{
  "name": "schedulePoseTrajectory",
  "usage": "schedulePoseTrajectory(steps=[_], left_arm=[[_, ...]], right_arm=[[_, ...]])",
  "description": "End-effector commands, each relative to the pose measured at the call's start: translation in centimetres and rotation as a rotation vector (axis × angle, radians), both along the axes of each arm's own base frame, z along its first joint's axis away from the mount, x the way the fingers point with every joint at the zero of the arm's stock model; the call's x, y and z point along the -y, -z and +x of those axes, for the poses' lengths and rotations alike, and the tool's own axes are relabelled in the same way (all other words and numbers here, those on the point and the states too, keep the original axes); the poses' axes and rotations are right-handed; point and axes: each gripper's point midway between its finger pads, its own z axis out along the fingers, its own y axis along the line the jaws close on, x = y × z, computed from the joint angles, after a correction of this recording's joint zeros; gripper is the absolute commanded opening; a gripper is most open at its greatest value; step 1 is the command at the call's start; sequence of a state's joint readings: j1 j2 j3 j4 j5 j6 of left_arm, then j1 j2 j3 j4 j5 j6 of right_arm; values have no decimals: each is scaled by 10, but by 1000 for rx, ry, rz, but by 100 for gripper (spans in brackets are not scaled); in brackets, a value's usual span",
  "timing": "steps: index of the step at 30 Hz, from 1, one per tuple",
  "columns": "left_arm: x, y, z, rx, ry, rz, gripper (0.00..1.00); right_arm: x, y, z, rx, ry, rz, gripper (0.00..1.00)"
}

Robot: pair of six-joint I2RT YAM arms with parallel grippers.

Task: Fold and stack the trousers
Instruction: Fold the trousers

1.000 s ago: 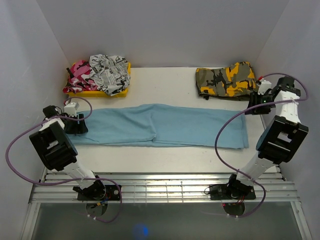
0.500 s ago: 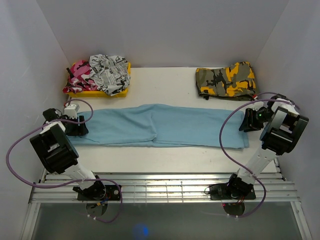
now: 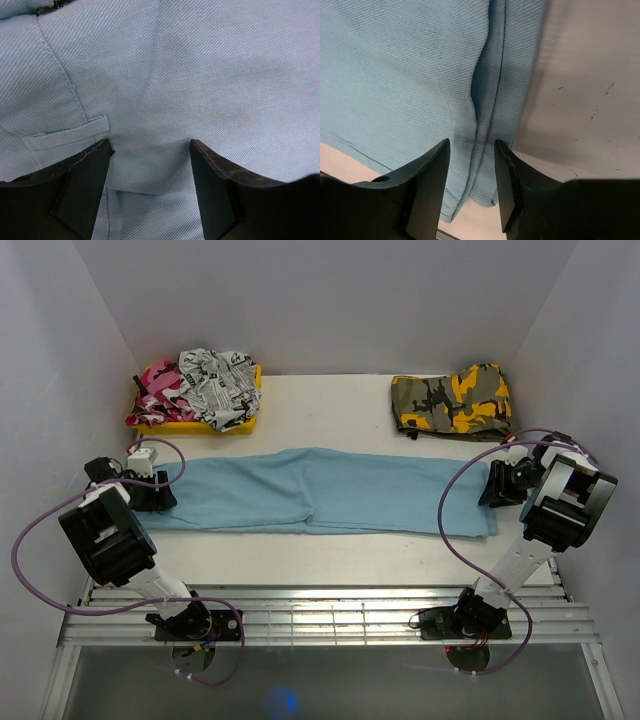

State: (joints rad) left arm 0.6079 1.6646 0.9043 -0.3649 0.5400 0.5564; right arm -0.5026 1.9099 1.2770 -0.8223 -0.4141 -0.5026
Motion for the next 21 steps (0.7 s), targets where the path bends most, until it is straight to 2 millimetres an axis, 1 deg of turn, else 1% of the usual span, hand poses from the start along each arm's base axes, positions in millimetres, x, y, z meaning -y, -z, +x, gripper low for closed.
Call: schedulePoseTrajectory(steps=[1, 2, 5, 9, 14, 18, 21], left_arm=[[33, 37, -36, -171, -1, -143, 75], [32, 37, -37, -172, 1, -137, 75], [31, 39, -38, -173, 1, -130, 75], [32, 41, -39, -177, -1, -133, 75], [32, 42, -38, -178, 0, -135, 75], [31, 41, -37, -174, -2, -137, 75], [31, 41, -36, -172, -1, -134, 75]], right_arm=[[-7, 7, -8, -17, -2, 30, 47], [-12, 4, -8, -17, -6, 58, 47], [-13, -2, -6, -4, -9, 62, 45], [-17, -5, -9, -6, -20, 81, 41], [-23, 1, -17, -25, -27, 96, 41], [-20, 6, -18, -33, -13, 74, 44], [-12, 2, -13, -4, -1, 25, 47]])
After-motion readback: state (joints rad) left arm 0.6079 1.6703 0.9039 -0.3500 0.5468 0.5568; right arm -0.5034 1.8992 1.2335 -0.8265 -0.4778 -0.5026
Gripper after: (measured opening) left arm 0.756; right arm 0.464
